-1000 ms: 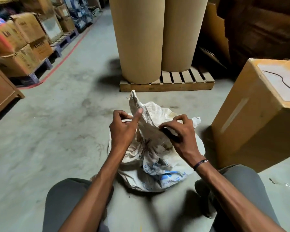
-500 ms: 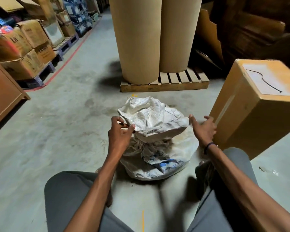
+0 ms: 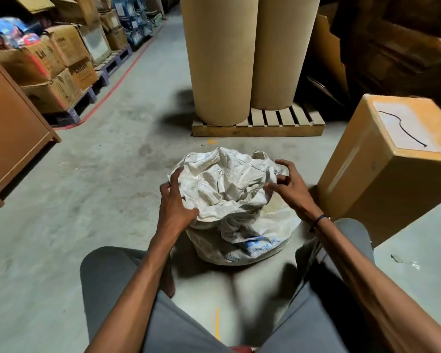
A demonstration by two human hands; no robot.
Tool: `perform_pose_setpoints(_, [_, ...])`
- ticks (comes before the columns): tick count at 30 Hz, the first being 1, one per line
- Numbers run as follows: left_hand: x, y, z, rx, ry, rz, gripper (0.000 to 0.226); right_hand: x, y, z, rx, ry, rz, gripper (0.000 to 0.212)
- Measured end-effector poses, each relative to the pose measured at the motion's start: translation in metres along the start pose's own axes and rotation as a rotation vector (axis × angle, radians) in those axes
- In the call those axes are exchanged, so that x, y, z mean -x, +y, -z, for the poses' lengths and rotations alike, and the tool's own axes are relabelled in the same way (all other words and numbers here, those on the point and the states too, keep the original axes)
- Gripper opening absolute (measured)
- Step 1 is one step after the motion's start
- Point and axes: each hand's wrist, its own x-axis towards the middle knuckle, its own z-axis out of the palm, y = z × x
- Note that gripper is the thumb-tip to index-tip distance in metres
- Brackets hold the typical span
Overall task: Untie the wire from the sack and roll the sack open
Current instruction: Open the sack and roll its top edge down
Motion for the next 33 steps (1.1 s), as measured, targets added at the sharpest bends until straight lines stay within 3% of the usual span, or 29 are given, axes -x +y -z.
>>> perform_pose_setpoints(4, [-0.019,0.002,0.013,-0.107,-0.061,0.054,0.094,0.012,-0.009,0.003,0.051,-0.022,0.005,0.069])
perform_pose_setpoints(9, [-0.027,0.013,0.018,-0.114,0.053,0.281,0.063,0.038,-0.01,0.01,0.049,-0.022,-0.02,0.062])
perform_pose_setpoints(12, [-0.019,0.01,0.016,-0.178,0.124,0.284,0.079,0.049,0.001,0.01,0.066,0.029,-0.054,0.053])
perform_pose_setpoints(14, [-0.013,0.004,0.015,-0.229,0.089,0.279,0.099,0.048,0.013,0.013,0.099,0.037,-0.102,0.054])
perform_pose_setpoints(18, [-0.009,-0.009,0.016,-0.259,-0.01,0.245,0.122,0.038,0.023,0.03,0.333,-0.085,-0.246,0.076])
perform_pose_setpoints(21, [-0.011,-0.017,0.021,-0.251,-0.034,0.215,0.125,0.019,0.024,0.037,0.674,-0.074,-0.099,0.1])
perform_pose_setpoints(23, [-0.014,-0.023,0.023,-0.239,-0.036,0.179,0.125,-0.003,0.021,0.034,0.661,-0.057,0.085,0.092])
perform_pose_setpoints(25, [-0.016,-0.028,0.023,-0.221,-0.043,0.153,0.125,-0.031,0.018,0.029,0.638,-0.14,0.224,0.083])
perform_pose_setpoints(28, [-0.023,-0.033,0.024,-0.216,-0.073,0.118,0.125,-0.062,0.015,0.019,0.628,-0.314,0.211,0.072])
perform_pose_setpoints(33, [-0.052,-0.045,0.04,-0.332,-0.144,0.076,0.133,-0.096,0.002,0.013,0.524,-0.377,0.261,0.041])
